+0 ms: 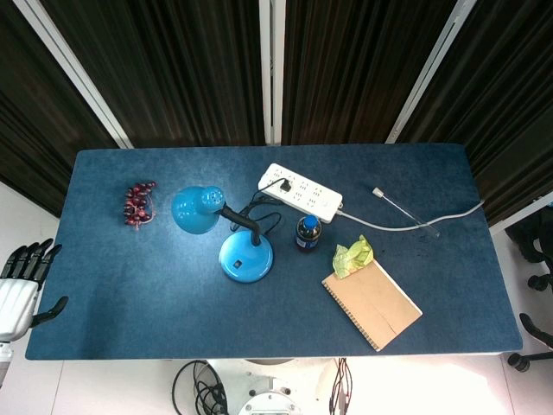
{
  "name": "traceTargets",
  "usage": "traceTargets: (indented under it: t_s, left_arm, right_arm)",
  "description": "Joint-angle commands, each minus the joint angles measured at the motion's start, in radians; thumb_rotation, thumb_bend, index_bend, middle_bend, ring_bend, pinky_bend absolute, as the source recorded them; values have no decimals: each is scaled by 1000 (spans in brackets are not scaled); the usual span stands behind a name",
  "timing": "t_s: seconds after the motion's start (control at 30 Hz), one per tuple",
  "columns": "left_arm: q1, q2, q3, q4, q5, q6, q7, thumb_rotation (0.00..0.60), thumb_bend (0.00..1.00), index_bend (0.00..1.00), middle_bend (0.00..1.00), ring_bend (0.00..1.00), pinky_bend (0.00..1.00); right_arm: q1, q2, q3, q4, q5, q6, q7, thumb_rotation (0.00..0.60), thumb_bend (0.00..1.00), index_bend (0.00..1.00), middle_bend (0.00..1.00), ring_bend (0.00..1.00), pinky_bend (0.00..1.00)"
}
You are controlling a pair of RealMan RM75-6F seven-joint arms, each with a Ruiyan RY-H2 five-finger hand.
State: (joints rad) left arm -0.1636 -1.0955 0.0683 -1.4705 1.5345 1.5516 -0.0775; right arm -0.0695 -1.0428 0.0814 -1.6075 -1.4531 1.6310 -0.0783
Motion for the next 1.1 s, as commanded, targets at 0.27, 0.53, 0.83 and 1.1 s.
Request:
traceTargets:
  t_s: [0.27, 0.53, 0.83, 1.1]
  left_arm:
    - [19, -3, -14, 2, 19, 7, -8, 600, 246, 0, 0, 0, 65]
    - [27, 4, -25, -16, 37, 10, 4, 600, 247, 0, 0, 0, 65]
    - [-7, -32, -22, -33, 97, -42, 39, 600, 246, 0, 0, 0, 69]
    - [-79, -106, -14, -57, 174, -134, 68, 600, 246, 0, 0, 0, 69]
  right_arm:
    - [-1, -4, 1, -2, 2, -6, -1, 600, 82, 0, 0, 0, 0]
    - [1, 4, 7, -17, 2, -5, -4, 600, 82, 0, 0, 0, 0]
    - [2, 23, 15, -39, -1, 1, 8, 600, 82, 0, 0, 0, 0]
    - [6, 38, 22, -65, 6, -7, 8, 600, 82, 0, 0, 0, 0]
